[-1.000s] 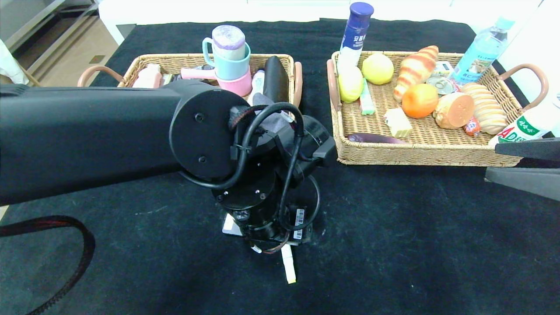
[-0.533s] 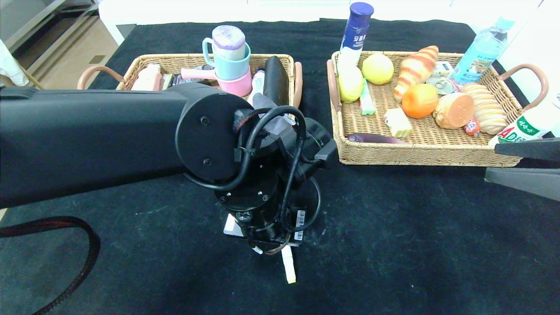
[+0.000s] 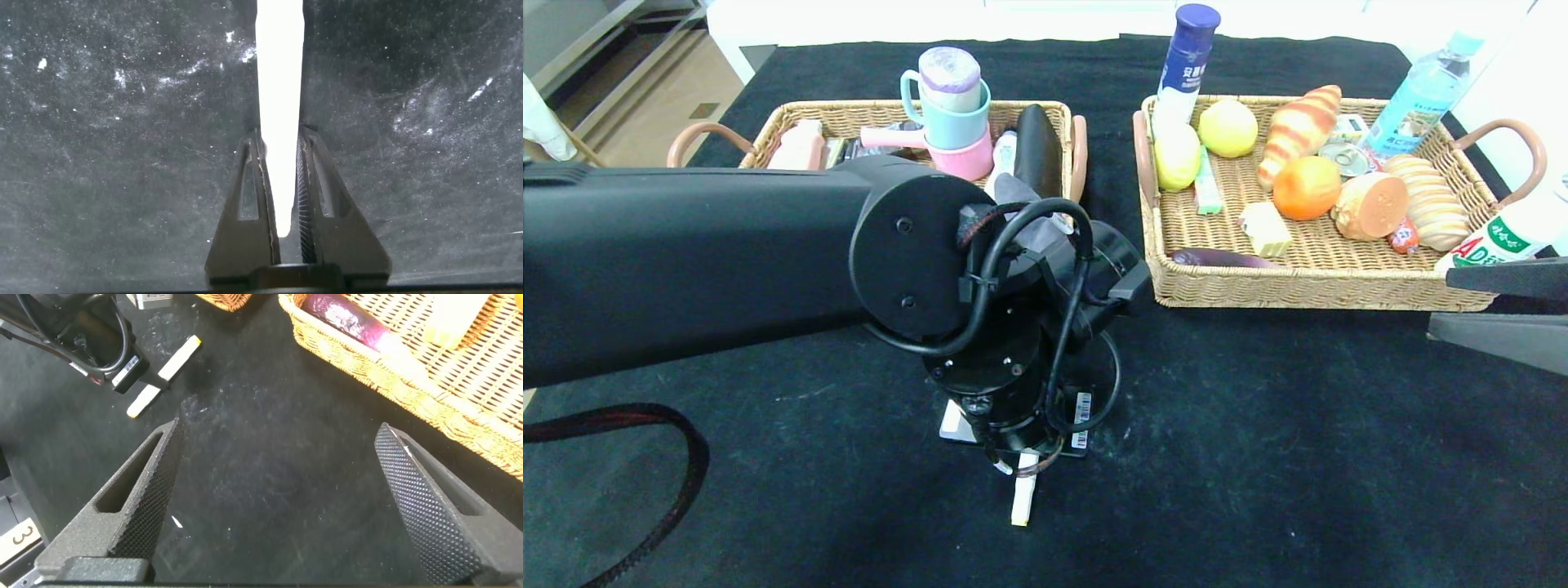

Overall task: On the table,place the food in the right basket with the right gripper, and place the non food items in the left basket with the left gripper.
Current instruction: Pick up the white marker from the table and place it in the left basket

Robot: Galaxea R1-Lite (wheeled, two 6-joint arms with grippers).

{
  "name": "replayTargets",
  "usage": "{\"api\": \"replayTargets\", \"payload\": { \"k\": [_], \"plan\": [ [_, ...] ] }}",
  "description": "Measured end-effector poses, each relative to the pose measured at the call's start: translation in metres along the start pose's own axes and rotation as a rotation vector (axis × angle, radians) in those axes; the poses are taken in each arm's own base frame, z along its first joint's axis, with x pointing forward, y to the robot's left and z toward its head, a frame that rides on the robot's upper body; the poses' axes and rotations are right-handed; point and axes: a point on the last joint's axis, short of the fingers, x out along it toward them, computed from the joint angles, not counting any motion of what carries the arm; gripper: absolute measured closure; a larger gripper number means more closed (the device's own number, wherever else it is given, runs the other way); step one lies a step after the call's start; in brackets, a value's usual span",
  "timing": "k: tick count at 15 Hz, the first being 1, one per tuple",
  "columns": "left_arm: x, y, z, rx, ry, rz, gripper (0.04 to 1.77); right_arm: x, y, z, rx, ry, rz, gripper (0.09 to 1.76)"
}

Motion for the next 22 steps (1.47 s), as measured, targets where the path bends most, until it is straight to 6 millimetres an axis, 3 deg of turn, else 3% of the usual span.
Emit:
{"api": "replayTargets", "payload": {
  "k": [7, 14, 22],
  "plan": [
    [-0.001, 0.0, -0.001, -0.001, 0.0, 0.0, 1.56, 0.0, 0.0, 0.0, -0.001, 0.0, 0.001, 0.14],
    [-0.015, 0.003, -0.003, 0.001, -0.021, -0.022, 1.56, 0.001, -0.001, 0.0, 0.002, 0.003, 0.003, 0.14],
    [-0.066, 0.023, -0.007, 0.028, -0.138, -0.05, 1.56, 0.002, -0.001, -0.001, 0.004, 0.006, 0.005, 0.14]
  ]
}}
